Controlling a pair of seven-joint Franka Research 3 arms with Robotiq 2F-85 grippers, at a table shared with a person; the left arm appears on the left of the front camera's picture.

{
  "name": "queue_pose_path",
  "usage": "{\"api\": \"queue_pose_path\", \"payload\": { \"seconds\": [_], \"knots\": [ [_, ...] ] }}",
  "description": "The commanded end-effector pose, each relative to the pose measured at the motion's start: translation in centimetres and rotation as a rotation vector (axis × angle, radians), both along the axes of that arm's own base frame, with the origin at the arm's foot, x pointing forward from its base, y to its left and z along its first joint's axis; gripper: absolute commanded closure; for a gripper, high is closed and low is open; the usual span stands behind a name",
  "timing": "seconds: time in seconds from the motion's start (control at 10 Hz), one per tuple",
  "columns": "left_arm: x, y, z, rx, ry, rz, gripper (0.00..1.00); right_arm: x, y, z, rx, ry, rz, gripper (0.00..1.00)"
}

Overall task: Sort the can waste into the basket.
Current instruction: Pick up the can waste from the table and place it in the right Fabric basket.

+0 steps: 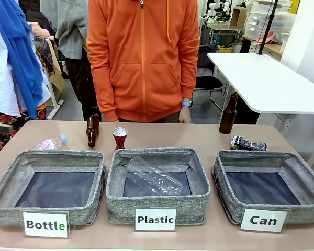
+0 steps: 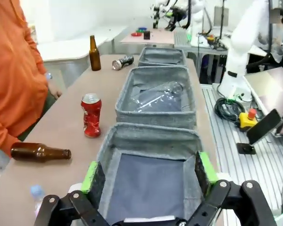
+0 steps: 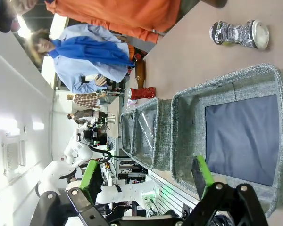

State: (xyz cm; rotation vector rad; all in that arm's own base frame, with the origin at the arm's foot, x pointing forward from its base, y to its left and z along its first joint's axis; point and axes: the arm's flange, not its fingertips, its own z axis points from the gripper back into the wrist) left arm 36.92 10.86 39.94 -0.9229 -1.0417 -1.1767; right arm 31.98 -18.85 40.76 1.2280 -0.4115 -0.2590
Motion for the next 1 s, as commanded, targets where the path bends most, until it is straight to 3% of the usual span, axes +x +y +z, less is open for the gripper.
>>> {"api": "queue_pose_path", "payload": {
  "seconds": [0.0,0.3,0.7,0.8,0.9],
  "knots": [
    [3.3,-4.5,1.0,0.078,0.016,0.041,0.00,0.2,0.0,0.1,0.012,-0.030,-0.005,0.00],
    [8.3,-11.0,1.3,0.152,-0.031,0.035,0.00,0.2,0.0,0.1,0.012,-0.030,-0.005,0.00],
    [11.3,-18.8,-0.5,0.257,-0.119,-0.035,0.00,0.2,0.0,0.1,0.012,-0.030,-0.005,0.00],
    [11.5,-19.5,-0.9,0.243,-0.101,-0.026,0.00,0.2,0.0,0.1,0.012,-0.030,-0.005,0.00],
    [12.2,-19.3,-0.9,0.228,-0.007,-0.040,0.00,0.2,0.0,0.1,0.012,-0.030,-0.005,0.00]
  ]
}}
